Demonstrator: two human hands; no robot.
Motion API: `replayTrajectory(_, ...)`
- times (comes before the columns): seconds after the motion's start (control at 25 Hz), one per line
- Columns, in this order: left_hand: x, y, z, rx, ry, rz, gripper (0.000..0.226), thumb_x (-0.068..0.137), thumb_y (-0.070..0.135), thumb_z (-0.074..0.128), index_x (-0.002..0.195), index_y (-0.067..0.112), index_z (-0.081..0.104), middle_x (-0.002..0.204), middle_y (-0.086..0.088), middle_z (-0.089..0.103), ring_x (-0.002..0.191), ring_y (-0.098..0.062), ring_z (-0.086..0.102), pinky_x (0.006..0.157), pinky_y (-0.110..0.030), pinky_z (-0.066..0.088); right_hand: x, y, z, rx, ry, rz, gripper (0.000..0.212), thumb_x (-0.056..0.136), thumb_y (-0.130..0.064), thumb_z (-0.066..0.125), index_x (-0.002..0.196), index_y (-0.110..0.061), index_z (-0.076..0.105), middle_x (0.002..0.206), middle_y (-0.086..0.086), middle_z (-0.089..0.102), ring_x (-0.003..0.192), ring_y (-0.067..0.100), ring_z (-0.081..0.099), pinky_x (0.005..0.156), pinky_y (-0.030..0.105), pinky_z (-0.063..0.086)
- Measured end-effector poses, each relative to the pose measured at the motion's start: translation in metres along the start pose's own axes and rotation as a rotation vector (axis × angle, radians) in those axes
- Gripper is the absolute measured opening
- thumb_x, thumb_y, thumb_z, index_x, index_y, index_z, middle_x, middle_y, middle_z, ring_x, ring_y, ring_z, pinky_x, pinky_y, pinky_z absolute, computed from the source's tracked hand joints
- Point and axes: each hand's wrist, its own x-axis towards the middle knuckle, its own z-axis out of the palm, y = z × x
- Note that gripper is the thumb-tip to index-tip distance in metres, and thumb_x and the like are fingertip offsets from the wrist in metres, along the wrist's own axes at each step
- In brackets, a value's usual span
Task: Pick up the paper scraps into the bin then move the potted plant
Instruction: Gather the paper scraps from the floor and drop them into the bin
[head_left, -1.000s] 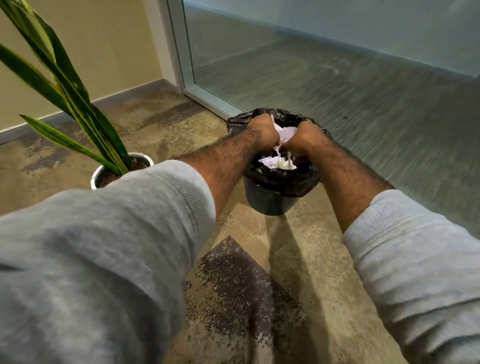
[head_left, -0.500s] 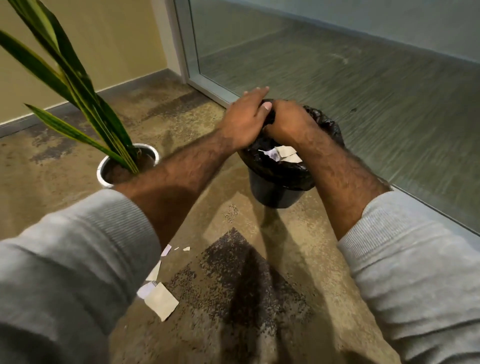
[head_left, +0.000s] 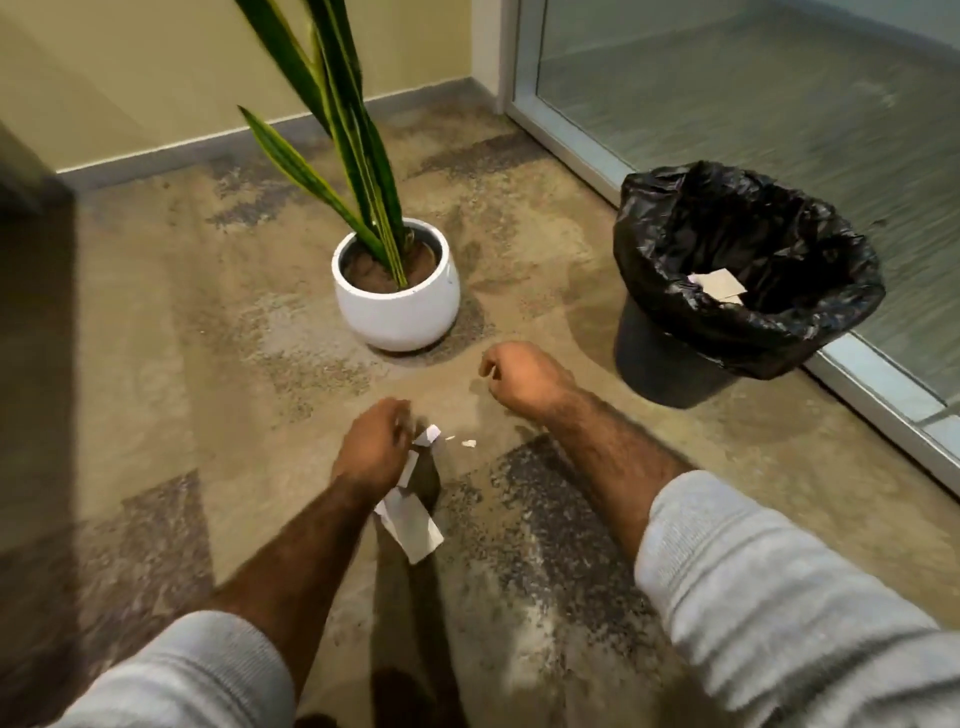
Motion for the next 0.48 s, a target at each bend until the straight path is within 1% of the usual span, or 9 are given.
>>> replayTrajectory(0.12, -0.019, -0.034, 0.003, 0.112, -0.083, -0.046, 0.048, 0.089, 0.02, 0.069, 0.136, 0.016, 0.062, 0.142, -0.009, 0.057, 0.131, -0.031, 0.053, 0.11, -0.037, 0.041, -0.004, 0.008, 0.05, 0.015, -0.088, 0.07, 0.018, 0.085, -0.012, 0.063, 0.099, -0.019, 0.072, 0.106, 0.007, 0.072, 0.1, 0.027, 0.067, 0.081, 0.028, 0.049)
replayTrajectory(0.24, -0.029, -0.038, 0.001, 0.177, -0.1, -0.04, 0.055, 0.085, 0.031, 0.075, 0.137, 0.027, 0.059, 0.136, -0.005, 0.053, 0.126, -0.029, 0.049, 0.104, -0.036, 0.042, -0.007, 0.005, 0.08, -0.015, -0.119, 0.085, 0.015, 0.083, -0.015, 0.069, 0.097, -0.016, 0.074, 0.105, 0.009, 0.073, 0.1, 0.028, 0.068, 0.084, 0.028, 0.051)
replayTrajectory(0.36, -0.026, -0.035, 0.004, 0.161, -0.1, -0.024, 0.051, 0.087, 0.031, 0.073, 0.135, 0.026, 0.059, 0.126, -0.009, 0.054, 0.121, -0.031, 0.048, 0.101, -0.038, 0.044, -0.005, -0.001, 0.093, -0.042, -0.087, 0.076, 0.015, 0.081, -0.015, 0.069, 0.096, -0.013, 0.072, 0.106, 0.012, 0.07, 0.099, 0.031, 0.066, 0.082, 0.029, 0.05)
replayTrajectory(0.48, -0.023, -0.036, 0.011, 0.139, -0.063, -0.036, 0.043, 0.087, 0.027, 0.073, 0.129, 0.021, 0.062, 0.12, -0.01, 0.056, 0.117, -0.032, 0.051, 0.096, -0.037, 0.046, -0.001, -0.006, 0.104, -0.051, -0.039, 0.045, 0.011, 0.091, -0.016, 0.063, 0.099, -0.01, 0.068, 0.107, 0.013, 0.068, 0.099, 0.032, 0.065, 0.083, 0.033, 0.05)
